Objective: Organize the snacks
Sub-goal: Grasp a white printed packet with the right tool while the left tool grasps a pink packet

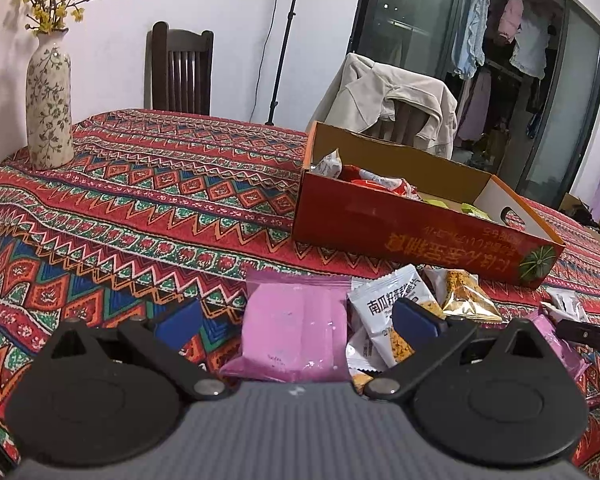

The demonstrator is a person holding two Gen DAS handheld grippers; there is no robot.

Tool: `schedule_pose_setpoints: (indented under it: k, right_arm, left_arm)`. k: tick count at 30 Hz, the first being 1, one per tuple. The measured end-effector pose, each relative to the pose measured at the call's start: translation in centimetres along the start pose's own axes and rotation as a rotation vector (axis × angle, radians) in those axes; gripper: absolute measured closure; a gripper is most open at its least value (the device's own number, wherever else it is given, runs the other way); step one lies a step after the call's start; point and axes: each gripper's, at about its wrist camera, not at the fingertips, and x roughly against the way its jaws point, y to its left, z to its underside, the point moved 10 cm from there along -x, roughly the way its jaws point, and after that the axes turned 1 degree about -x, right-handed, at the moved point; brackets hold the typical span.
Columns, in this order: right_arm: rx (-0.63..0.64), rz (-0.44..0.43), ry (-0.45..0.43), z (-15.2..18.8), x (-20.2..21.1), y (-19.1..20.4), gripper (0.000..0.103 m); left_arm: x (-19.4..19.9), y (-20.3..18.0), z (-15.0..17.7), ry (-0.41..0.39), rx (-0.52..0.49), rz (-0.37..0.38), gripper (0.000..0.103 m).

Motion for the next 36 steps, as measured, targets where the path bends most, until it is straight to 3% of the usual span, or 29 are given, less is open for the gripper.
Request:
schedule_pose_setpoints:
  k: [10,16,21,24,27,29,30,36]
  right_arm:
    - [0.067,0.060,-0.114,-0.8,2.3,0.7,0.055]
    - [0.092,0.081,-0.172,-1.3,3.3,0.9,0.055]
    - [0.118,0.077,-0.182,-1.2,3.6,1.4,0.055]
    - [0.120,0.070,-0.197,-1.3,4.0,1.5,0.055]
    - [0.119,0.064,-0.203,-1.2,4.3,1.6,0.055]
    - [0.121,0.062,-0.205,-1.2,4.3,1.6,0.055]
    - [0.123,0.062,-0.205,-1.1,4.3,1.7,0.055]
    - [0.127,0.071,-0.210,-1.1,4.4,1.7,0.055]
  left_arm:
    - [-0.1,0.6,0.0,-0.003,0.024,-0.029,0.000]
    - [-1.3,0.1,0.2,0.053,-0.009,-0.064,0.000]
    - [-2.8,0.2,0.8,0.117,-0.052,-0.153,0.000]
    - [-3.5,0.8,0.9,0.134,-0.036,-0.168,0.000]
    - [-3.8,1.0,1.0,0.135,-0.030,-0.150,0.010]
    - [-3.6,0.6,1.0,0.121,-0.049,-0.138,0.027]
    - [-3.4,0.3,1.0,0.112,-0.060,-0.123,0.041]
    - [-3.1,0.0,1.0,0.103,-0.065,-0.115,0.041]
